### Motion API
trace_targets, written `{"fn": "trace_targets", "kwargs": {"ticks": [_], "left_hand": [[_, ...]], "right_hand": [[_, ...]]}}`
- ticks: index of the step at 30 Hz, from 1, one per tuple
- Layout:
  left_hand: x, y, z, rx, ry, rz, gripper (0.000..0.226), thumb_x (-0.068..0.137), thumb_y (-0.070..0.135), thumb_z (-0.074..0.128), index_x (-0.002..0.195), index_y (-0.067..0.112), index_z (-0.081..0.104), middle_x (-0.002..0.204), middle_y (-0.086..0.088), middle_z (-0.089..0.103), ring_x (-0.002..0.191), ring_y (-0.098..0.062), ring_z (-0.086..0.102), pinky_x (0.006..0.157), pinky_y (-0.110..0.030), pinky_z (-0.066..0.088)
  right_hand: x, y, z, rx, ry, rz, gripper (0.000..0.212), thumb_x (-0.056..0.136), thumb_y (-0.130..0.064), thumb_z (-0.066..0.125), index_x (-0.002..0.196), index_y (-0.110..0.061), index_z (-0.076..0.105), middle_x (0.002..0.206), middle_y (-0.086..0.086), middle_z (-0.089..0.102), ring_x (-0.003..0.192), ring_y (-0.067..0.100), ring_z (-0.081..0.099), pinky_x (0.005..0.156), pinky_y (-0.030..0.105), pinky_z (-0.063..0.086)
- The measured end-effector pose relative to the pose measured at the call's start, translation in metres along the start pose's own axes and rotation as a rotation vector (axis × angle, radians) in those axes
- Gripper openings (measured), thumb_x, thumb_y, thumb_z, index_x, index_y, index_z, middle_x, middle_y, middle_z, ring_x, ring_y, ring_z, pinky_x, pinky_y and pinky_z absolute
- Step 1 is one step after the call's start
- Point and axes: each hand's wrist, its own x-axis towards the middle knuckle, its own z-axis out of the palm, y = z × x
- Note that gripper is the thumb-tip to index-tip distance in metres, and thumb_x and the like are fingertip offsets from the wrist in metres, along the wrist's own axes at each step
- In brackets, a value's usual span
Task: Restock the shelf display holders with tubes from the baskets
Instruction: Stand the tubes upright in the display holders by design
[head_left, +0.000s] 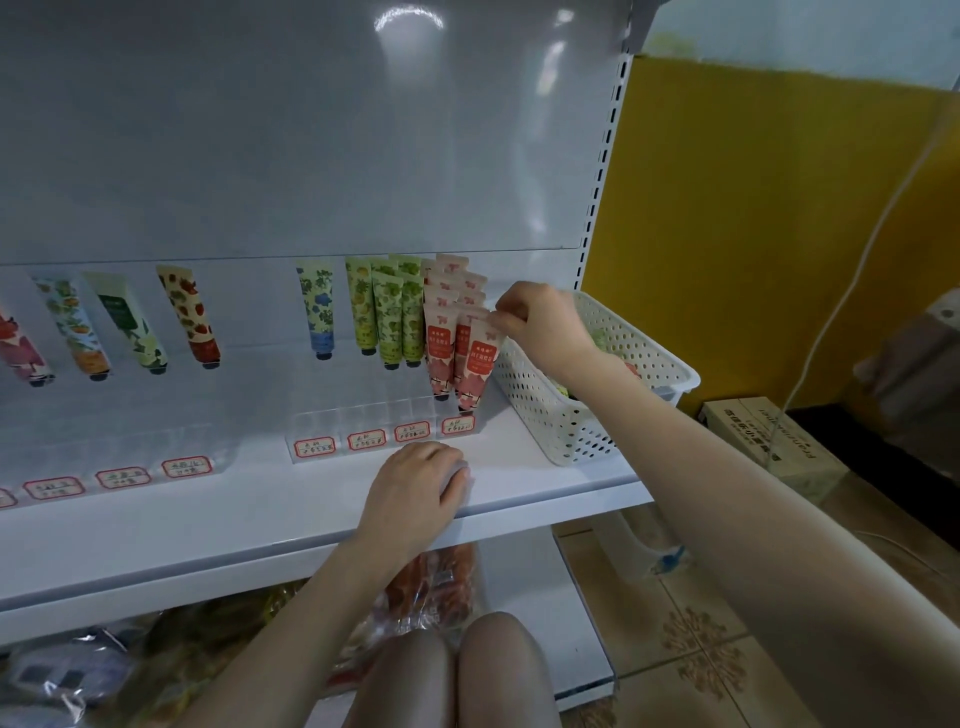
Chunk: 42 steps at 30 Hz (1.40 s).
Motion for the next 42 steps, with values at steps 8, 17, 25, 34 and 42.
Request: {"fn": "trace_targets", "kwargs": {"ticks": [8, 17, 25, 34, 42], "left_hand": [[0.001, 0.0, 0.0, 0.007, -0.031, -0.024, 0.016, 0.078, 0.022, 0.056, 0.08, 0.013, 0.07, 0.078, 0.002, 0.069, 0.072, -0.016, 0.065, 0.064, -0.026, 0.052], [-0.006, -0.009, 0.012, -0.005, -0.005, -0.002, 0.036, 0.085, 0.029, 0.039, 0.08, 0.01, 0.069, 0.08, -0.001, 0.067, 0.074, -0.019, 0.062, 0.068, -0.028, 0.053], [-0.007, -0.008, 0.013, 0.0, 0.036, -0.001, 0.034, 0.084, 0.027, 0.04, 0.078, 0.01, 0.069, 0.078, -0.001, 0.066, 0.073, -0.019, 0.061, 0.069, -0.027, 0.048], [-0.006, -0.006, 0.01, 0.023, -0.005, -0.014, 0.035, 0.084, 0.027, 0.039, 0.078, 0.012, 0.069, 0.079, 0.002, 0.066, 0.074, -0.016, 0.061, 0.069, -0.025, 0.048], [-0.006, -0.006, 0.01, 0.005, -0.005, -0.023, 0.034, 0.084, 0.026, 0.04, 0.078, 0.009, 0.069, 0.078, -0.001, 0.066, 0.074, -0.019, 0.062, 0.072, -0.024, 0.043]], "right_hand": [[-0.004, -0.002, 0.007, 0.008, -0.09, -0.003, 0.023, 0.086, -0.016, 0.064, 0.105, -0.002, 0.063, 0.103, 0.01, 0.065, 0.086, 0.017, 0.056, 0.07, 0.021, 0.045], [-0.01, -0.001, 0.025, 0.038, -0.089, 0.048, 0.017, 0.086, -0.017, 0.063, 0.096, -0.002, 0.062, 0.083, 0.002, 0.056, 0.072, 0.014, 0.051, 0.051, 0.019, 0.035], [-0.011, -0.005, 0.032, -0.055, -0.048, 0.004, 0.013, 0.09, -0.015, 0.057, 0.083, -0.009, 0.048, 0.082, 0.006, 0.052, 0.074, 0.019, 0.048, 0.046, 0.016, 0.031], [-0.008, -0.004, 0.029, -0.045, -0.083, 0.082, 0.018, 0.089, -0.017, 0.058, 0.096, 0.0, 0.059, 0.097, 0.015, 0.065, 0.082, 0.024, 0.058, 0.062, 0.026, 0.042], [-0.009, -0.003, 0.027, 0.02, -0.096, 0.085, 0.028, 0.086, -0.017, 0.06, 0.064, -0.014, 0.044, 0.06, -0.004, 0.046, 0.055, 0.01, 0.044, 0.044, 0.017, 0.032]]}}
